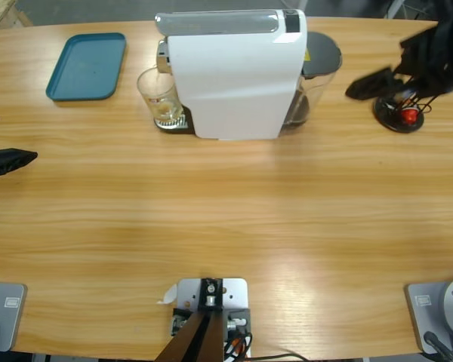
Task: Pour coffee
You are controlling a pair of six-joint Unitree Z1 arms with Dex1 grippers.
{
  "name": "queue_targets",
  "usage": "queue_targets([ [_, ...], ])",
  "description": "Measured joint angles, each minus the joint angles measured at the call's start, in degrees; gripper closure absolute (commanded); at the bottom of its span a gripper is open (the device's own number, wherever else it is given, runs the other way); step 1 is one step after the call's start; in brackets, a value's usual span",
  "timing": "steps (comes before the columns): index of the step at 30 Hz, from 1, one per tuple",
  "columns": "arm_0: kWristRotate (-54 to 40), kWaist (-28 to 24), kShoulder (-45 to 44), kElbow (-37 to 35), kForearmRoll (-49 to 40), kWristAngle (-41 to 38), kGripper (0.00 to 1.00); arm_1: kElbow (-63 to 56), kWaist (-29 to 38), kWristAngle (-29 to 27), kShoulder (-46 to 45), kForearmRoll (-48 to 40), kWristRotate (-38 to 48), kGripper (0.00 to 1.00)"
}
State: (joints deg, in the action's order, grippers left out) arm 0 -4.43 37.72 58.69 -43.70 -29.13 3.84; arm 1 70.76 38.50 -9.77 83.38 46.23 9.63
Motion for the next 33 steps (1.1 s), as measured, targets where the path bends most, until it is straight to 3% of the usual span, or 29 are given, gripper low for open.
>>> queue_targets([
  [9, 0.0, 0.0, 0.9, 0.1, 0.2, 0.2, 0.055, 2.2, -5.8, 0.9, 0.7, -1.8, -3.5, 1.000],
  [16, 0.0, 0.0, 1.0, 0.4, 0.7, 0.9, 0.054, 7.9, -6.0, 2.6, 7.6, -2.5, -7.3, 1.000],
  [27, 0.0, 0.0, 2.6, 0.6, 0.8, 1.9, 0.055, 24.3, -6.0, 4.4, 10.4, 7.1, -11.1, 1.000],
  [33, 0.0, 0.0, 3.1, 0.6, 0.8, 1.9, 0.055, 27.2, -5.3, 6.8, 12.4, 8.3, -11.7, 1.000],
])
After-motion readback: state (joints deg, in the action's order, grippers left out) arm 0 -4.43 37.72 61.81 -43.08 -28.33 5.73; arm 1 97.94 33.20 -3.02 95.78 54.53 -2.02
